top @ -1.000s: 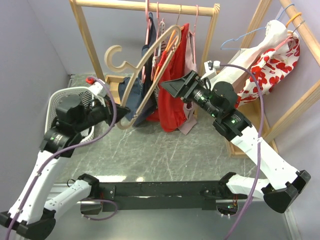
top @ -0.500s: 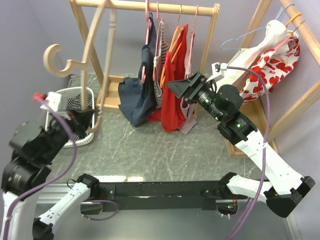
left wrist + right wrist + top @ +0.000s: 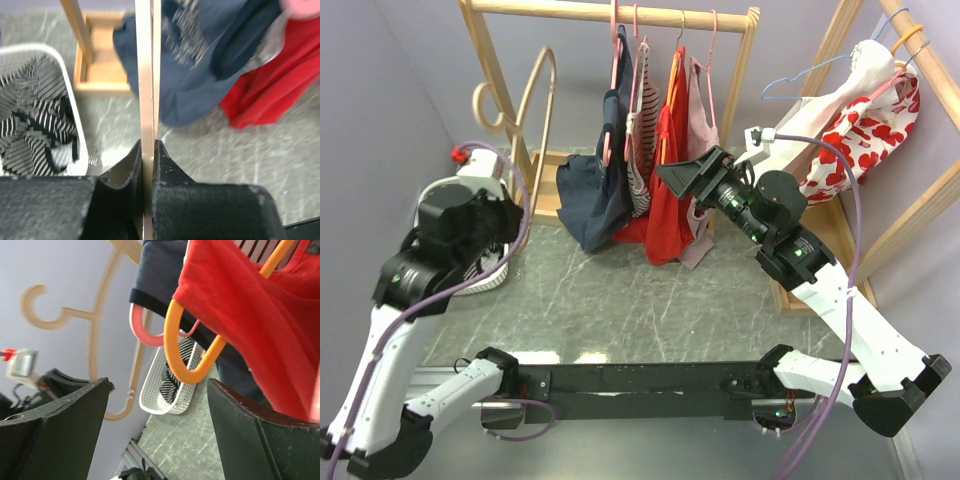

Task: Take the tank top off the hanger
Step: Place the hanger at the clothesline.

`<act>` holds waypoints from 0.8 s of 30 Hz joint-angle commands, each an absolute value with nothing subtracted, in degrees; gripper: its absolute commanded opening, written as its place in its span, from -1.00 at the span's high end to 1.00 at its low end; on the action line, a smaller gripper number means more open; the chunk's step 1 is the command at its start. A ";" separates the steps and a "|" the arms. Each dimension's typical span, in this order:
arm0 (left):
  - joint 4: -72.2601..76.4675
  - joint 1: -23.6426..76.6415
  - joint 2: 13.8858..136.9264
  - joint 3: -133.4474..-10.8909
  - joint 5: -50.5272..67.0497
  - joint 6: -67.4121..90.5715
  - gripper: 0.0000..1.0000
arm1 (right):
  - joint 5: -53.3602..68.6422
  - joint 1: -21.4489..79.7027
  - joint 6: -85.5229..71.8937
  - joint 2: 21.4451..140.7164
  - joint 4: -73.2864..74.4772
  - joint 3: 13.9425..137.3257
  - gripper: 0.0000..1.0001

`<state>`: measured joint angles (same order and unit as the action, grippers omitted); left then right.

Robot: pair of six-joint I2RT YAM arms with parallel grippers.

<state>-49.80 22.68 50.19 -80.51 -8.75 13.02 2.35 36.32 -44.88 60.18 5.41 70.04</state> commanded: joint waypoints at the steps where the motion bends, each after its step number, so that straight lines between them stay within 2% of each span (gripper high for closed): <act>1: -47.82 22.59 50.88 -81.20 -12.30 14.06 0.98 | 1.67 35.25 -42.98 58.97 4.75 70.75 -0.73; 5: -46.32 22.59 60.43 -89.45 -10.91 12.93 0.98 | 2.90 34.63 -43.07 59.50 4.66 71.28 -0.73; 13: -53.25 17.85 83.65 -119.60 -7.29 10.28 0.98 | 3.34 33.75 -43.77 58.71 4.13 69.35 -0.73; 24: -53.53 12.14 97.03 -129.72 -1.76 8.35 0.98 | 3.78 31.29 -43.77 59.94 3.52 68.12 -0.74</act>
